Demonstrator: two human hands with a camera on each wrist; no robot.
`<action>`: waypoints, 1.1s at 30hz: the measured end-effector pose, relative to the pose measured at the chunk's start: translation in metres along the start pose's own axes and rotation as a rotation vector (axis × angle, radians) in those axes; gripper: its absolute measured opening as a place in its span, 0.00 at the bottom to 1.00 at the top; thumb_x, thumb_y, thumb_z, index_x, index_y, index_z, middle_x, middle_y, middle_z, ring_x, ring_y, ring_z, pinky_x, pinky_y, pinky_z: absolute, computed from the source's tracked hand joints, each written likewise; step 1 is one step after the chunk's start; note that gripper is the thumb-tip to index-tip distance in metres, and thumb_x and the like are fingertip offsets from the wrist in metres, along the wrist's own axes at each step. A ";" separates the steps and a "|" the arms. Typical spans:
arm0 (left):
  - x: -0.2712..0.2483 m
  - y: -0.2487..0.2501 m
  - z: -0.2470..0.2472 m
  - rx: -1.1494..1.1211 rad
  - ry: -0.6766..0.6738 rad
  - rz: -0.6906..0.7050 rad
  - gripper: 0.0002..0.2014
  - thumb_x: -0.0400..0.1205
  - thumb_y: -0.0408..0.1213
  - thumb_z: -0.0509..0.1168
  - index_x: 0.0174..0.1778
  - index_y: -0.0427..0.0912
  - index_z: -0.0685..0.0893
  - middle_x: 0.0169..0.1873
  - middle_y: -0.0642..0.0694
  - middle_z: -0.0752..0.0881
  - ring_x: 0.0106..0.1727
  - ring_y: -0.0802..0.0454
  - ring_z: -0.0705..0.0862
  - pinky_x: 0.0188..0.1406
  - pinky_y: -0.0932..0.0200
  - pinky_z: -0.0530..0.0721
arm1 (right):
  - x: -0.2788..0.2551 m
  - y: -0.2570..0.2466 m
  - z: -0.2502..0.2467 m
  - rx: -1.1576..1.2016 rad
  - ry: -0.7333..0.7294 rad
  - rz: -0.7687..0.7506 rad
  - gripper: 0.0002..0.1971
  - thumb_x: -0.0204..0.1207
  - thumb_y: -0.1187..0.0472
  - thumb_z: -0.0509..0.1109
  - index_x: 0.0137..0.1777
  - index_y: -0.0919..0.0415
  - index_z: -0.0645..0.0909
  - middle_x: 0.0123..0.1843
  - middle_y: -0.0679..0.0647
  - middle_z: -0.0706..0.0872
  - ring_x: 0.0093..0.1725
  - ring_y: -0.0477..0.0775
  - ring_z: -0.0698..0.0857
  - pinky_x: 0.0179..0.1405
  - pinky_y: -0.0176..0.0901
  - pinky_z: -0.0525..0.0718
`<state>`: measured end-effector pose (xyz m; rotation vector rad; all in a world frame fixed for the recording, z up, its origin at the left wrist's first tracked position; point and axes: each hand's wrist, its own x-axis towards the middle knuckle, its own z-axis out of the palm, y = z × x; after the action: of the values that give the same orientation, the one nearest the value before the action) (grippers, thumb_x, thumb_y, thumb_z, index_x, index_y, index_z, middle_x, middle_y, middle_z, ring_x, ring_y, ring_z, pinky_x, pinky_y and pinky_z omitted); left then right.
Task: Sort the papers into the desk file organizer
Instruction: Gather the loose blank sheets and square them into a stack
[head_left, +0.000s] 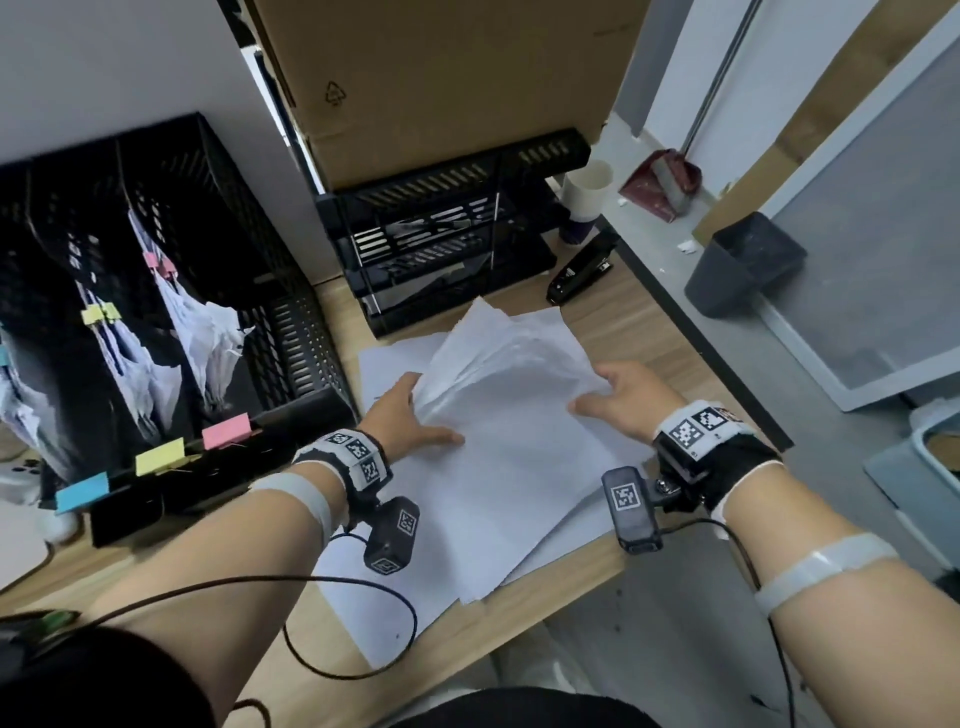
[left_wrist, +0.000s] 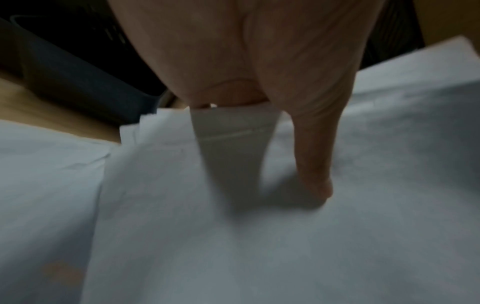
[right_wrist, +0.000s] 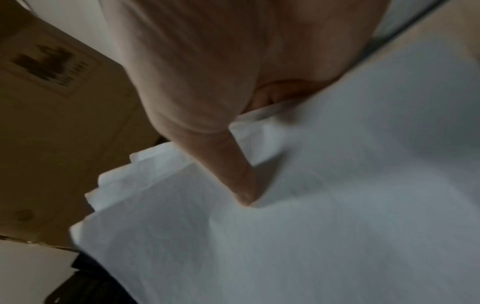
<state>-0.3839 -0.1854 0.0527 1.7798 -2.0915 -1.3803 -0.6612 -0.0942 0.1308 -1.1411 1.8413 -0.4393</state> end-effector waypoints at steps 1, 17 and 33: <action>0.002 0.005 -0.007 -0.040 -0.028 0.018 0.32 0.64 0.50 0.86 0.61 0.45 0.83 0.52 0.47 0.90 0.54 0.46 0.89 0.57 0.50 0.87 | 0.000 -0.006 -0.008 0.000 0.044 -0.030 0.12 0.73 0.56 0.76 0.55 0.57 0.86 0.51 0.52 0.90 0.54 0.54 0.88 0.49 0.41 0.81; -0.002 0.034 -0.061 -0.106 -0.205 0.157 0.05 0.81 0.41 0.74 0.52 0.50 0.90 0.47 0.48 0.94 0.45 0.49 0.92 0.56 0.50 0.89 | 0.003 0.017 -0.010 0.251 0.113 0.023 0.22 0.66 0.51 0.82 0.60 0.52 0.84 0.53 0.48 0.91 0.50 0.49 0.90 0.51 0.45 0.86; -0.030 -0.008 -0.045 -0.581 0.073 -0.192 0.18 0.82 0.48 0.70 0.62 0.40 0.85 0.42 0.44 0.93 0.38 0.46 0.93 0.37 0.48 0.93 | 0.022 0.017 0.048 0.831 -0.092 0.254 0.17 0.75 0.48 0.73 0.59 0.56 0.83 0.57 0.55 0.89 0.50 0.56 0.89 0.50 0.51 0.85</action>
<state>-0.3425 -0.1861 0.0879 1.7583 -1.3104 -1.7083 -0.6338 -0.0969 0.0826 -0.3490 1.4548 -0.8752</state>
